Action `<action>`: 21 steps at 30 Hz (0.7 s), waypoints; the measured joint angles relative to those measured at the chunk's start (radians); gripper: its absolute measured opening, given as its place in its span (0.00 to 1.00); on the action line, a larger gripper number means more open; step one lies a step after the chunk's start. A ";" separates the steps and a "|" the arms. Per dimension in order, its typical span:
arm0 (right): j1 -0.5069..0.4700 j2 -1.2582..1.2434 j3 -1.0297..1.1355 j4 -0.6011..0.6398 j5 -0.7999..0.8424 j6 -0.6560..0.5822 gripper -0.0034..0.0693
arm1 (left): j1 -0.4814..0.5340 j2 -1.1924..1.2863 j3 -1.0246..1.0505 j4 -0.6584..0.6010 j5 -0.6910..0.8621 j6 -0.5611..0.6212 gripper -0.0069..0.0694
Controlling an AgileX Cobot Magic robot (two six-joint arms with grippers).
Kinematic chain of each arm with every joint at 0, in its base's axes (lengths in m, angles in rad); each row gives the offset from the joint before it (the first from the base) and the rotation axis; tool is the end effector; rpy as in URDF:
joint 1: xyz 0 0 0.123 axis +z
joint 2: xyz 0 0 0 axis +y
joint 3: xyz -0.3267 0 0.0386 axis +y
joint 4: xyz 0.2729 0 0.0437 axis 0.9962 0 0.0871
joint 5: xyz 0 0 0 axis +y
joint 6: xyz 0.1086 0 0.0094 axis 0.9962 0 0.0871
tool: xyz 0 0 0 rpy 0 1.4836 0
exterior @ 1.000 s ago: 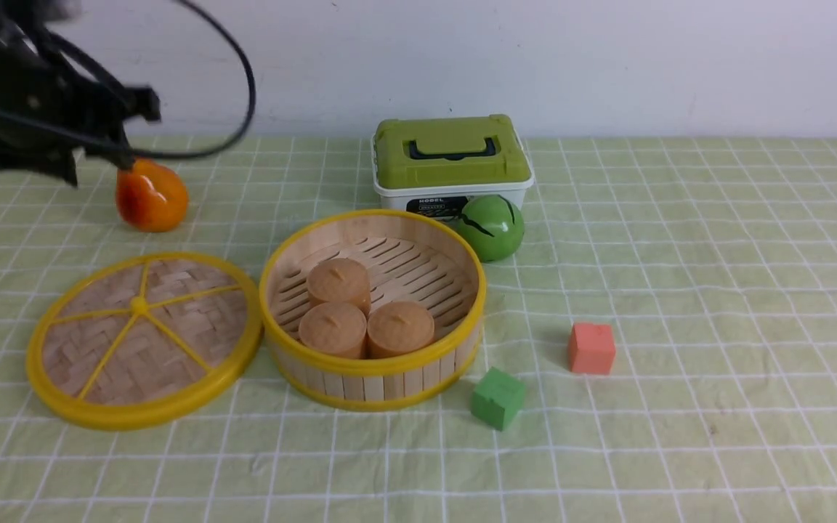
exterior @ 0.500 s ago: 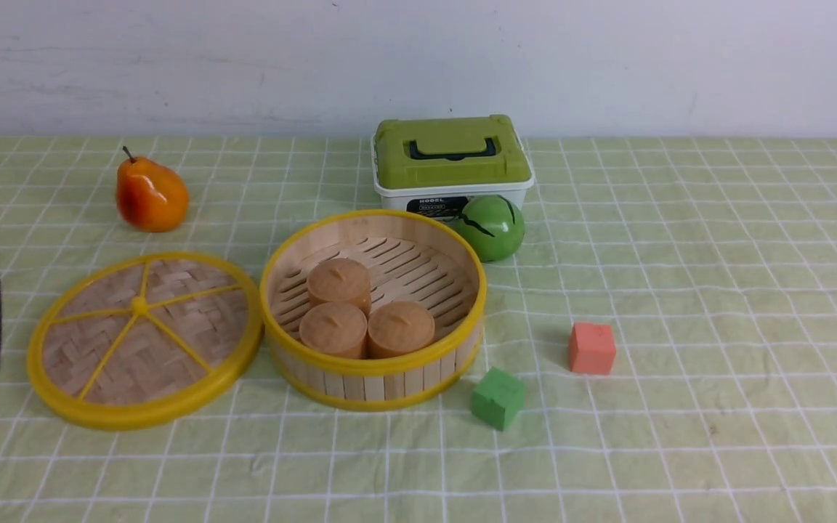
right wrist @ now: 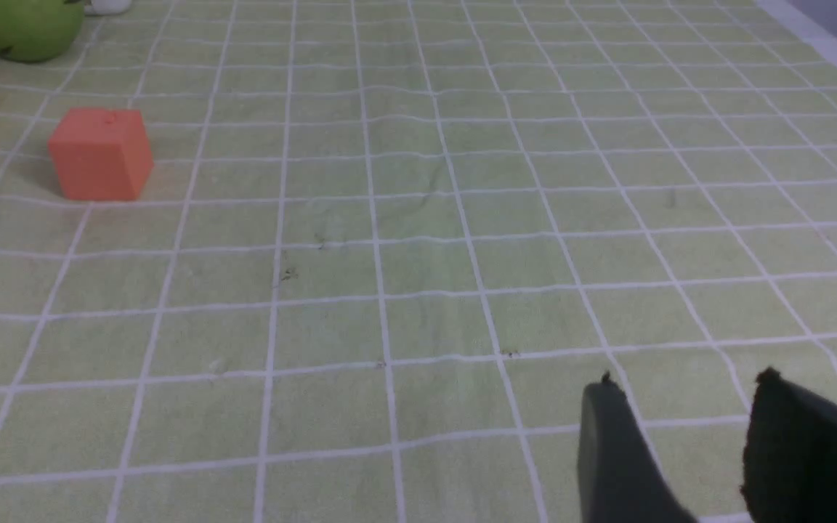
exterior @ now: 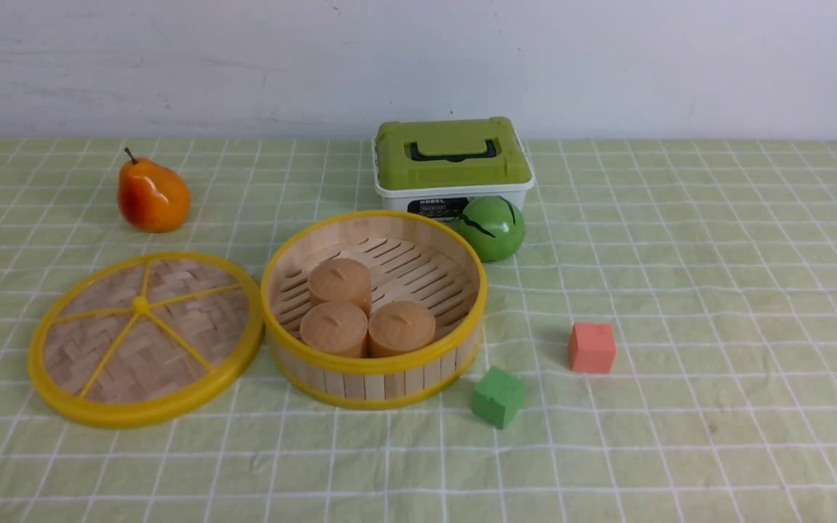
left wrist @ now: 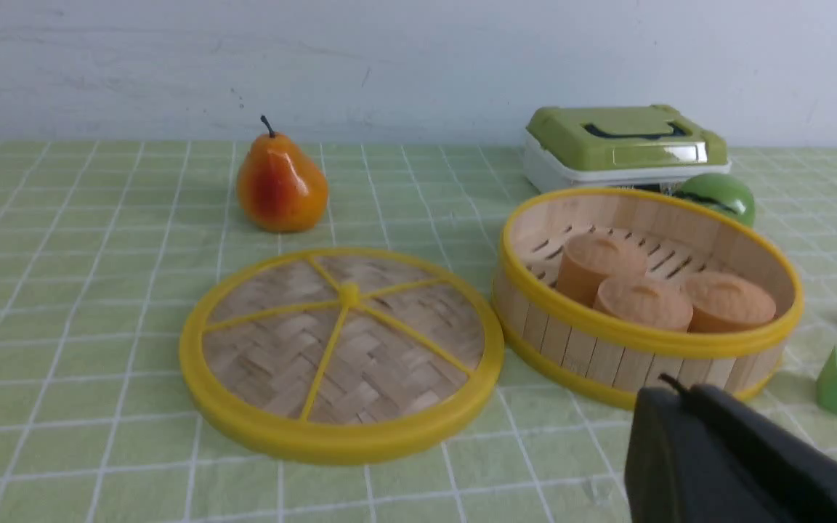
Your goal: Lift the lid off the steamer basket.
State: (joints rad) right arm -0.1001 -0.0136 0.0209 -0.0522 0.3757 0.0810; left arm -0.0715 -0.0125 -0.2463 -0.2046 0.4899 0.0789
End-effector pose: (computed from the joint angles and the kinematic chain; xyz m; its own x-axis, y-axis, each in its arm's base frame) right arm 0.0498 -0.0071 0.1670 -0.2856 0.0613 -0.9564 0.1275 0.9915 0.0255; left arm 0.0321 -0.0128 0.2549 -0.1506 -0.0910 -0.9844 0.1510 0.9819 -0.1139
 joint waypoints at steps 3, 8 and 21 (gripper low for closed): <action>0.000 0.000 0.000 0.000 0.000 0.000 0.38 | 0.000 0.013 0.016 -0.002 0.018 0.000 0.07; 0.000 0.000 0.000 0.000 0.000 0.000 0.38 | 0.000 0.047 0.030 0.059 0.075 0.000 0.07; 0.000 0.000 0.000 0.000 0.000 0.000 0.38 | 0.000 0.001 0.272 0.132 -0.147 -0.175 0.07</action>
State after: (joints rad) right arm -0.1001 -0.0136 0.0209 -0.0522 0.3757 0.0810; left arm -0.0715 -0.0117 0.0255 -0.0728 0.3428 -0.0966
